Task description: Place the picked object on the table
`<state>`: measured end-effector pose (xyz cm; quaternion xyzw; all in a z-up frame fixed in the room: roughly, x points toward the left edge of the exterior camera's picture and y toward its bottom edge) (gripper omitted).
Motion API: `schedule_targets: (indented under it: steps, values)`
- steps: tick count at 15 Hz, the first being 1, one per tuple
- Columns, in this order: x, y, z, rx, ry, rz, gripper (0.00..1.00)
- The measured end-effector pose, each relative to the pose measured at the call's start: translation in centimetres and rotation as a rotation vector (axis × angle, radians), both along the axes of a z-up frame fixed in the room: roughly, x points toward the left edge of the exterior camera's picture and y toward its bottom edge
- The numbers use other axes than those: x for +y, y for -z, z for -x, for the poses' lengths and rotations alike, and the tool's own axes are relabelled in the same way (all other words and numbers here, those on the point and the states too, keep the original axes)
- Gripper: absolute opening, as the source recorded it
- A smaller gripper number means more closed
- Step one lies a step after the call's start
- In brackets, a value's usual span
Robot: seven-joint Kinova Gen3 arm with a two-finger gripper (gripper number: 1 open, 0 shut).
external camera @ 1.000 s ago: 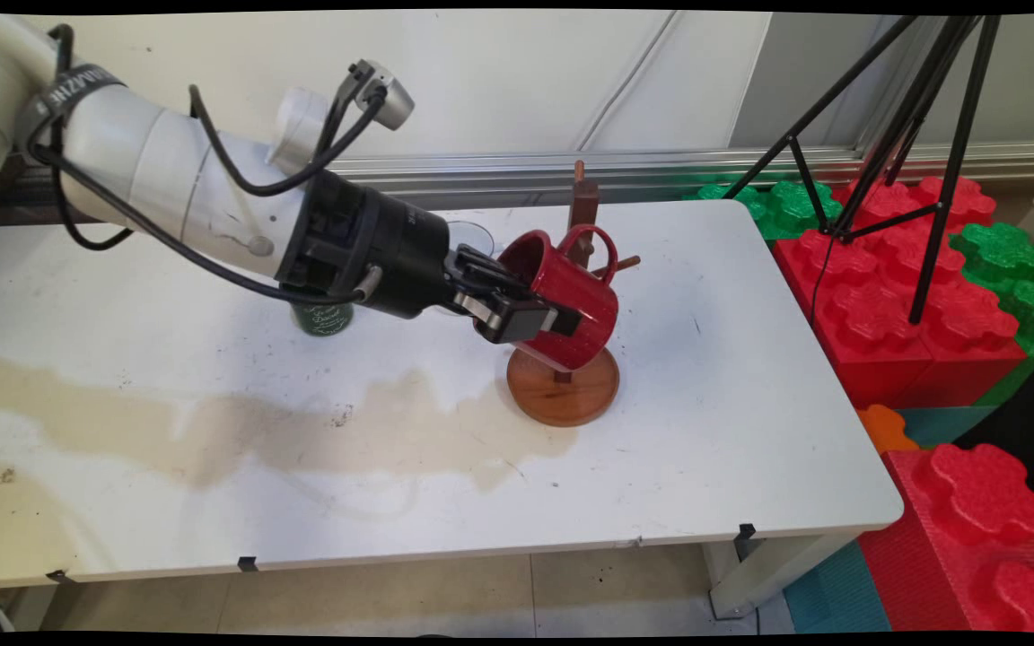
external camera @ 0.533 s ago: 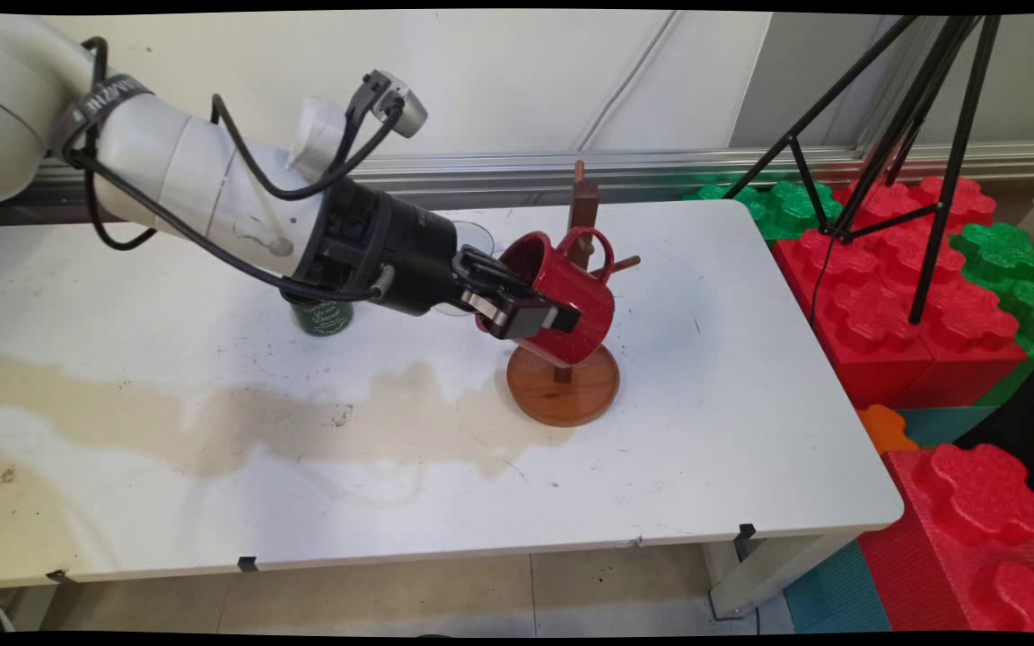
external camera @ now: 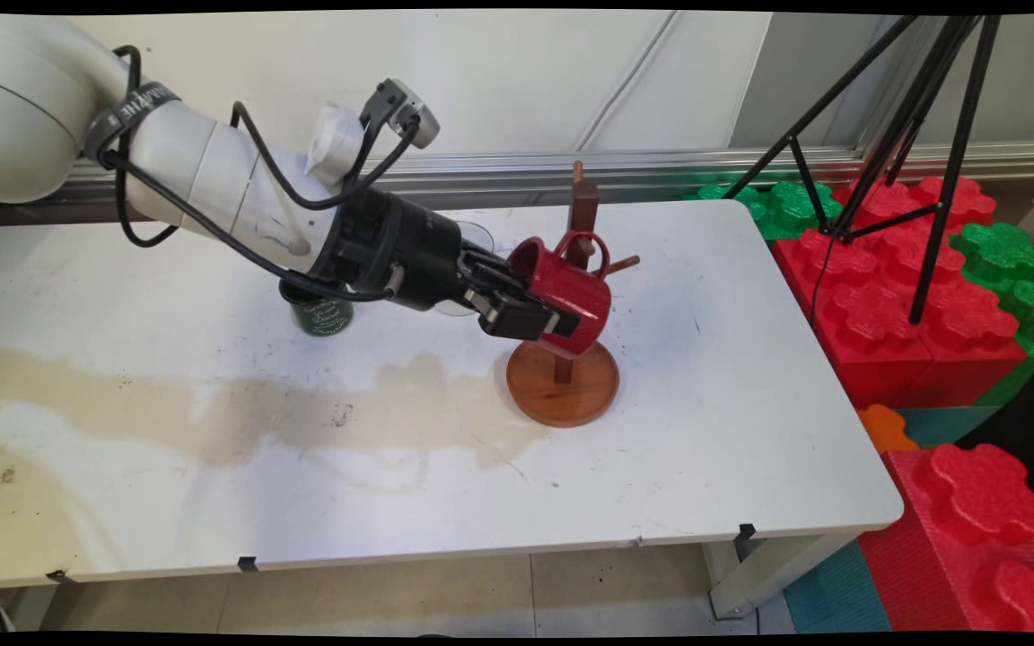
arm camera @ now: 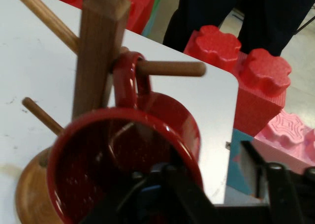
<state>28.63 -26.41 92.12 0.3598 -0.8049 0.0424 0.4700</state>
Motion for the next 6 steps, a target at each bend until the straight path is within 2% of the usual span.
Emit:
schedule_targets:
  steps: [6]
  values:
    - [-0.69,0.15,-0.62,-0.046,0.008,0.041,1.0]
